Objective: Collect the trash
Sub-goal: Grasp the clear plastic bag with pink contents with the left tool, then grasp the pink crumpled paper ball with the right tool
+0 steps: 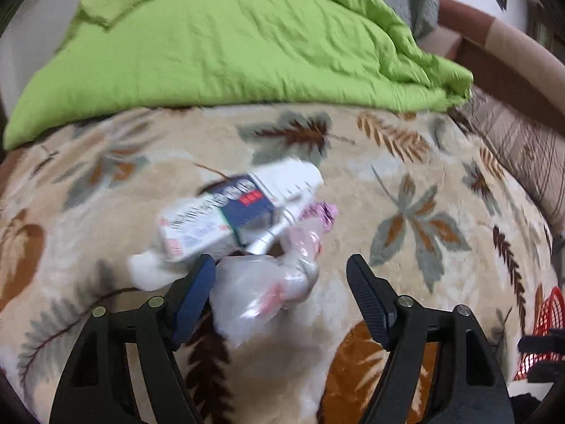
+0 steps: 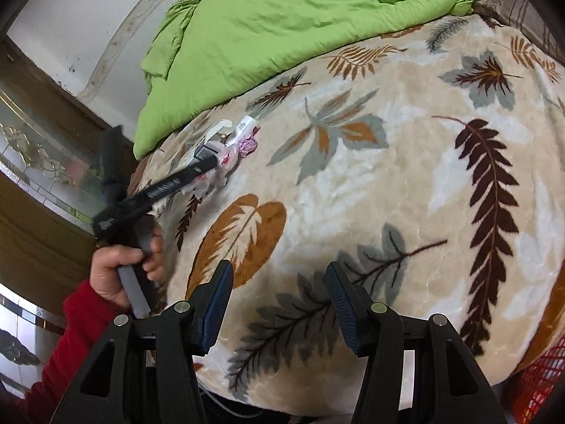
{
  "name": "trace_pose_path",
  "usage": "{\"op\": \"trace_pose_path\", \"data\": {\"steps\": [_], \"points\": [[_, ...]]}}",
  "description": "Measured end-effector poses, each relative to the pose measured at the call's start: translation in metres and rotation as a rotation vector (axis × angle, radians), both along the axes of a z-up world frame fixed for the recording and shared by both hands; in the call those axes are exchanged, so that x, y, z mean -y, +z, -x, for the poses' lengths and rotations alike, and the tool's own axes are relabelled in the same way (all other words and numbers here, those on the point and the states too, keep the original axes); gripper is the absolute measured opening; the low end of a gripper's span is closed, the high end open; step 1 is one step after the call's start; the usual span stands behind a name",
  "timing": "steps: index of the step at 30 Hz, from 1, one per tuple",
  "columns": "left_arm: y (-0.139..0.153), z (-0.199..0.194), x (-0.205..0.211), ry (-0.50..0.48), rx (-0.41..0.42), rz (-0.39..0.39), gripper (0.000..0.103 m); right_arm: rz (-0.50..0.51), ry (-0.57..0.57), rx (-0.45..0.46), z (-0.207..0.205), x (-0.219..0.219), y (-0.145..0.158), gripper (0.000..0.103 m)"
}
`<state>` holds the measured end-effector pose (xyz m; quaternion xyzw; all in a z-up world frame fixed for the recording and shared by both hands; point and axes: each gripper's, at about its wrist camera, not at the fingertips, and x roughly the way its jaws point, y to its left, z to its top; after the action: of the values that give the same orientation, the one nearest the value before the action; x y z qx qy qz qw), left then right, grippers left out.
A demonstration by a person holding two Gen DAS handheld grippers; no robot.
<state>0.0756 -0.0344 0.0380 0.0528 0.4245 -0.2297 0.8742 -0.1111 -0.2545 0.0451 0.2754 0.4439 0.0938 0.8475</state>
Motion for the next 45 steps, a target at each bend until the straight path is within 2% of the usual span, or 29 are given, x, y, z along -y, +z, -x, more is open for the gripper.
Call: {"op": "trace_pose_path", "data": {"steps": [3, 4, 6, 12, 14, 19, 23, 27, 29, 32, 34, 36, 37, 45], "points": [[-0.009, 0.005, 0.014, -0.037, 0.025, -0.054, 0.067, 0.013, -0.004, 0.003, -0.002, 0.001, -0.001, 0.059], [-0.011, 0.007, 0.018, -0.045, 0.042, -0.072, 0.062, 0.008, -0.006, -0.001, -0.003, 0.002, -0.002, 0.059], [-0.015, 0.004, 0.024, -0.048, 0.031, -0.093, 0.060, 0.004, -0.007, -0.005, -0.004, 0.004, -0.004, 0.059], [-0.019, -0.010, 0.038, -0.015, 0.014, -0.093, 0.059, -0.001, -0.017, 0.002, -0.003, 0.007, -0.005, 0.059], [-0.019, -0.008, 0.040, 0.003, 0.025, -0.097, 0.055, 0.013, -0.005, 0.014, -0.002, 0.003, -0.003, 0.059], [-0.006, 0.016, 0.027, 0.044, 0.011, -0.018, 0.051, 0.014, 0.004, 0.033, -0.001, 0.000, -0.001, 0.059], [0.015, 0.051, 0.006, 0.105, 0.006, 0.044, 0.051, -0.030, 0.003, 0.002, -0.012, 0.001, -0.008, 0.059], [0.029, 0.087, -0.019, 0.221, 0.023, 0.097, 0.051, -0.013, 0.035, 0.012, -0.039, -0.007, 0.001, 0.059], [0.031, 0.099, -0.030, 0.297, 0.057, 0.078, 0.051, 0.024, 0.043, 0.045, -0.058, -0.013, 0.010, 0.059], [0.027, 0.101, -0.040, 0.344, 0.070, 0.077, 0.051, 0.064, 0.067, 0.071, -0.094, -0.025, 0.018, 0.056], [0.026, 0.099, -0.044, 0.362, 0.097, 0.062, 0.051, 0.097, 0.070, 0.069, -0.119, -0.034, 0.016, 0.055], [0.026, 0.096, -0.046, 0.376, 0.124, 0.043, 0.051, 0.113, 0.090, 0.047, -0.144, -0.043, 0.010, 0.050], [0.025, 0.093, -0.049, 0.381, 0.121, 0.045, 0.051, 0.128, 0.083, 0.044, -0.154, -0.046, 0.007, 0.047], [0.021, 0.086, -0.059, 0.399, 0.082, 0.107, 0.051, 0.204, 0.087, 0.001, -0.218, -0.064, -0.017, 0.047]]}}
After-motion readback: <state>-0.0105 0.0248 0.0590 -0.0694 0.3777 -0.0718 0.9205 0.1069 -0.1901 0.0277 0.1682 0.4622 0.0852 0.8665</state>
